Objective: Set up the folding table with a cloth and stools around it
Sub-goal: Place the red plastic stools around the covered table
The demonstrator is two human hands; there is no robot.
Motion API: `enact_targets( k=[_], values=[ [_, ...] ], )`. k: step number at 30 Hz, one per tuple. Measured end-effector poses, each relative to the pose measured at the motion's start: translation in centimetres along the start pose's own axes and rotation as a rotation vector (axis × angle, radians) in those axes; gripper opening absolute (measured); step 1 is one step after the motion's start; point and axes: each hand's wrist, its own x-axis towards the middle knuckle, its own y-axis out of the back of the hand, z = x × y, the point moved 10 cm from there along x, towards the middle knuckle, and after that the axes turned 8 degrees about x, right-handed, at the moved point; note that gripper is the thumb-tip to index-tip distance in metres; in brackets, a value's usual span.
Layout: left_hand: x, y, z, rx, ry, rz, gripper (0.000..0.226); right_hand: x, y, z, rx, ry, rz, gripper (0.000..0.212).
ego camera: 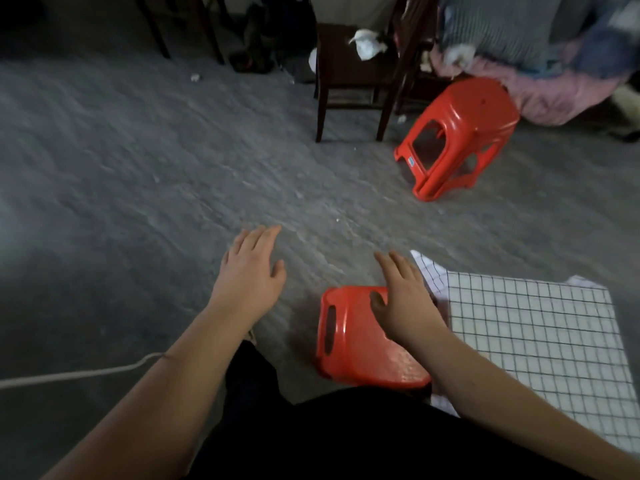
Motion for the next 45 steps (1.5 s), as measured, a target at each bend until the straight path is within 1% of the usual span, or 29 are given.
enact_targets(
  k=[4,7,10,13,17,20,25,31,35,39,45],
  values=[
    [4.6,3.3,-5.4,0.018,-0.074,-0.058,0.066,4.9,-0.7,-7.9,-0.003,-0.038,0.072,0.074],
    [8.1,7.3,-9.4,0.088,-0.117,-0.043,0.067,7.9,-0.8,-13.8,0.020,-0.040,0.122,0.074],
    [11.9,11.3,-12.1,0.119,-0.137,-0.016,0.068,10.2,-0.1,-18.1,0.038,-0.048,0.170,0.073],
    [15.0,13.4,-13.3,0.137,-0.161,-0.009,0.070,12.0,0.9,-20.6,0.026,-0.040,0.197,0.072],
    [18.0,13.8,-12.3,0.119,-0.201,-0.035,0.069,13.8,2.6,-21.0,0.018,-0.073,0.220,0.070],
    [20.4,13.3,-9.4,0.111,-0.260,-0.062,0.067,15.1,4.4,-19.6,0.013,-0.118,0.248,0.069],
    [25.1,12.9,-2.5,0.111,-0.395,-0.066,0.065,17.9,8.1,-15.6,0.064,-0.180,0.322,0.069],
    [35.6,11.6,7.6,0.163,-0.476,-0.067,0.065,25.3,14.8,-7.9,0.100,-0.213,0.413,0.069],
    [42.9,10.7,16.2,0.221,-0.524,-0.085,0.064,30.8,20.5,-2.6,0.101,-0.238,0.402,0.070],
    [48.9,9.6,24.6,0.242,-0.575,-0.105,0.063,35.5,25.7,2.1,0.045,-0.245,0.364,0.073],
    [57.4,5.4,34.4,0.218,-0.629,-0.176,0.064,41.4,30.8,9.2,0.103,-0.354,0.367,0.072]
  ],
)
